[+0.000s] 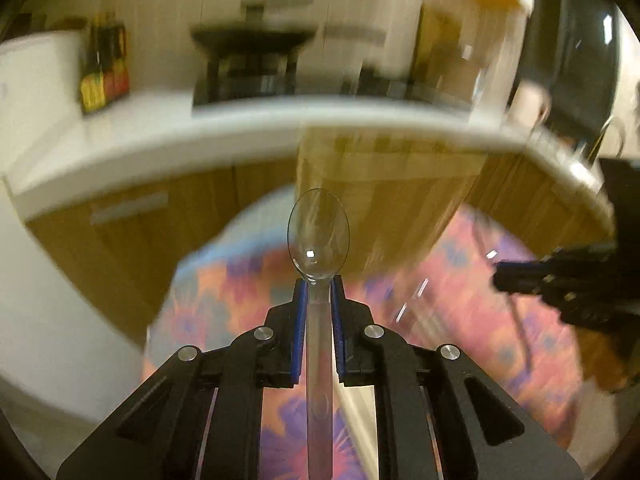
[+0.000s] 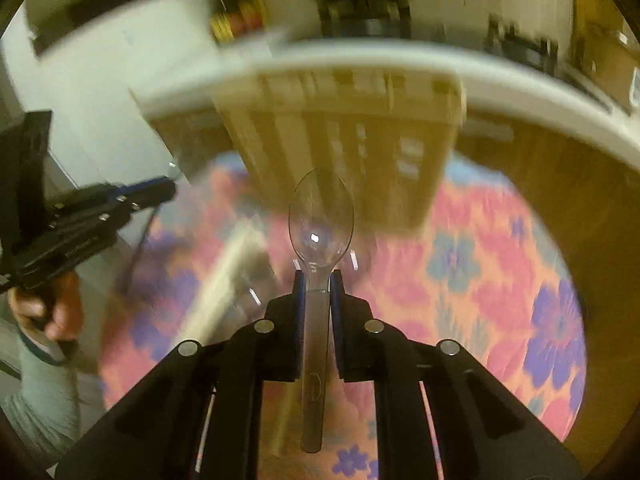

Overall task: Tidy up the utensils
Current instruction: 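Lower the left tool onto a clear spoon and grasp it while the right tool grasps another clear spoon, then lift both spoons over the tan basket and open both tools to drop them in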

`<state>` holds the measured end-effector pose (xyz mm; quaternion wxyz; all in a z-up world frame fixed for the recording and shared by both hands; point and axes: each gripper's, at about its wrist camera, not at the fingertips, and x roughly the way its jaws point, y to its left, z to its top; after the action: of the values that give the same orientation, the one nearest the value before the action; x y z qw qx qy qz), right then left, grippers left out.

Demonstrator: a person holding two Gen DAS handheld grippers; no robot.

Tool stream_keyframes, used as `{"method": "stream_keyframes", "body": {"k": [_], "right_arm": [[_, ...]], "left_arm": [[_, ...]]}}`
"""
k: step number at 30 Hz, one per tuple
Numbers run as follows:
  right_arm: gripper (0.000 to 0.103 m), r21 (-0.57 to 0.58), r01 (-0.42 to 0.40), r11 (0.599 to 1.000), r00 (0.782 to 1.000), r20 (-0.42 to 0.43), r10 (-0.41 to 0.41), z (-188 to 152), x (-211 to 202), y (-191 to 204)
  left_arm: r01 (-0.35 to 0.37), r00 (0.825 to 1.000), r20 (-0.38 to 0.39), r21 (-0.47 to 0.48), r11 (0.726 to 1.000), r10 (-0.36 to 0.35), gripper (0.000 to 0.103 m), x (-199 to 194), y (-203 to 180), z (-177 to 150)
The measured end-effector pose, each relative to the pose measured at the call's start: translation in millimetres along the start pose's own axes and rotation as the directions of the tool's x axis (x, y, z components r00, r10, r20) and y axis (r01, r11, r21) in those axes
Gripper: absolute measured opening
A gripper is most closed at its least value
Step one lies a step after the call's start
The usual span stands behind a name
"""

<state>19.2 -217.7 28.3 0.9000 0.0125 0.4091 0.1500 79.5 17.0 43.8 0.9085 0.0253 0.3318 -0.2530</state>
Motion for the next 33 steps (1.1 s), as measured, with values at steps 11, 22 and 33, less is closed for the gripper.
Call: {"method": "stream_keyframes", "body": {"k": [11, 22, 33], "right_arm": [[0.01, 0.033, 0.061, 0.998, 0.913, 0.401, -0.069, 95.2, -48.6, -21.0], [0.01, 0.111, 0.16, 0.981, 0.841, 0.505, -0.194, 129.0, -10.3, -57.4], [0.011, 0.111, 0.163, 0.98, 0.852, 0.485, -0.196, 103.9, 8.1, -60.7]], "left_arm": [[0.081, 0.945, 0.32, -0.023, 0.996, -0.069, 0.01, -3.6, -29.9, 105.7], [0.017, 0.906, 0.423, -0.081, 0.997, 0.019, 0.01, 53.3, -7.3, 117.1], [-0.023, 0.9, 0.433, -0.057, 0.998, 0.045, 0.024, 60.1, -3.6, 98.6]]}}
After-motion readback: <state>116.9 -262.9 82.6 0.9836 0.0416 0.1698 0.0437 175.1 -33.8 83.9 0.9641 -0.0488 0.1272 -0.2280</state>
